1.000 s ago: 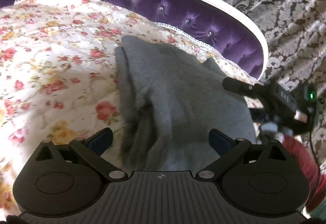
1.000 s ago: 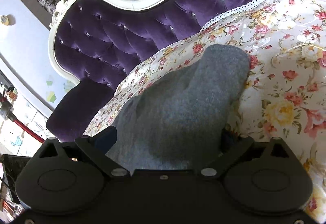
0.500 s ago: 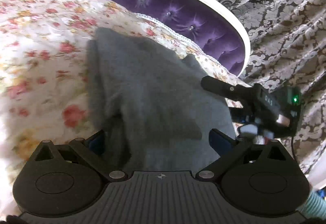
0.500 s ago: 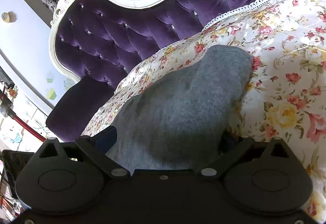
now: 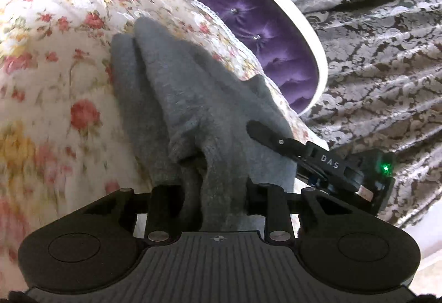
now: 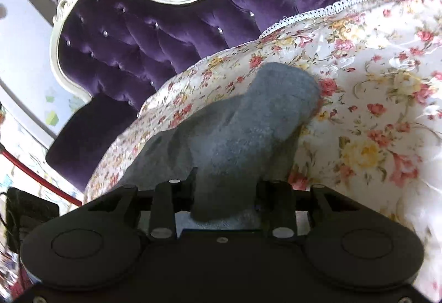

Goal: Fold small clothes

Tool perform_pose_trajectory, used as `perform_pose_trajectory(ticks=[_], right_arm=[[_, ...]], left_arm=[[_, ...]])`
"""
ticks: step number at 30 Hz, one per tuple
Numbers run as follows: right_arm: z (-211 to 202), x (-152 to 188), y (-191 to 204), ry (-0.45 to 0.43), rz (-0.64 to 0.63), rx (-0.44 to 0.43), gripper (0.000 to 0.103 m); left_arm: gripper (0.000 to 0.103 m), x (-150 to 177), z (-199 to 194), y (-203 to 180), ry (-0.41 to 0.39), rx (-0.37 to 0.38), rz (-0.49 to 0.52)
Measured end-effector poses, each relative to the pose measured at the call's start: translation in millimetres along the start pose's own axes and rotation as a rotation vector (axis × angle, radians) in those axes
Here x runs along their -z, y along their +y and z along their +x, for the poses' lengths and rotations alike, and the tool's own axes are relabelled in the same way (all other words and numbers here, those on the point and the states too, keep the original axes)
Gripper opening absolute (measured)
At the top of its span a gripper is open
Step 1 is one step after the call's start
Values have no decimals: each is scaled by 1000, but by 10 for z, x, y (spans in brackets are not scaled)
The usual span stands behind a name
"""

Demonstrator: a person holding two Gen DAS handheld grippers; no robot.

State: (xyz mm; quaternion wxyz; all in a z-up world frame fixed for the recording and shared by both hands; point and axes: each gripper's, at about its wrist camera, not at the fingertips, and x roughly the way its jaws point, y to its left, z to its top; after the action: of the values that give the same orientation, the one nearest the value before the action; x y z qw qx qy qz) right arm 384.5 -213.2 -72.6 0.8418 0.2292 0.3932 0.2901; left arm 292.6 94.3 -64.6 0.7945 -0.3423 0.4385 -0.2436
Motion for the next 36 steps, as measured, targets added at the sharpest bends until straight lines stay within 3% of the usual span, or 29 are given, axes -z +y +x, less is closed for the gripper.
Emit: perform_pose_trajectory(ticks=[5,10,17,24,27,33,36], right_arm=[[-375,312,236,30,-7,35,45],[-821,836,459,56,-16,61,45],[-1398,1514,582,32,19,78,50],[-1633,1855,655,-109,-68,250,71],[-1679,1968,692,-139,-103,294,71],[-1813,2097,883,-218,-213,365,72],[-1867,2129,1039,-261,-304,375,69]], left_arm=[[29,401,-277,-230,45,20,20],[30,957,-528,-388,97,48,8],[32,1723,-711,-473,110,14,36],[41,2012,-1056,-359,-38,-105,72],[45,2074,-1173,-442,-81,-189,141],[45,2213,-1489,-872,-270,-373,397],[49,2213,-1467,-1110,-322,-391,520]])
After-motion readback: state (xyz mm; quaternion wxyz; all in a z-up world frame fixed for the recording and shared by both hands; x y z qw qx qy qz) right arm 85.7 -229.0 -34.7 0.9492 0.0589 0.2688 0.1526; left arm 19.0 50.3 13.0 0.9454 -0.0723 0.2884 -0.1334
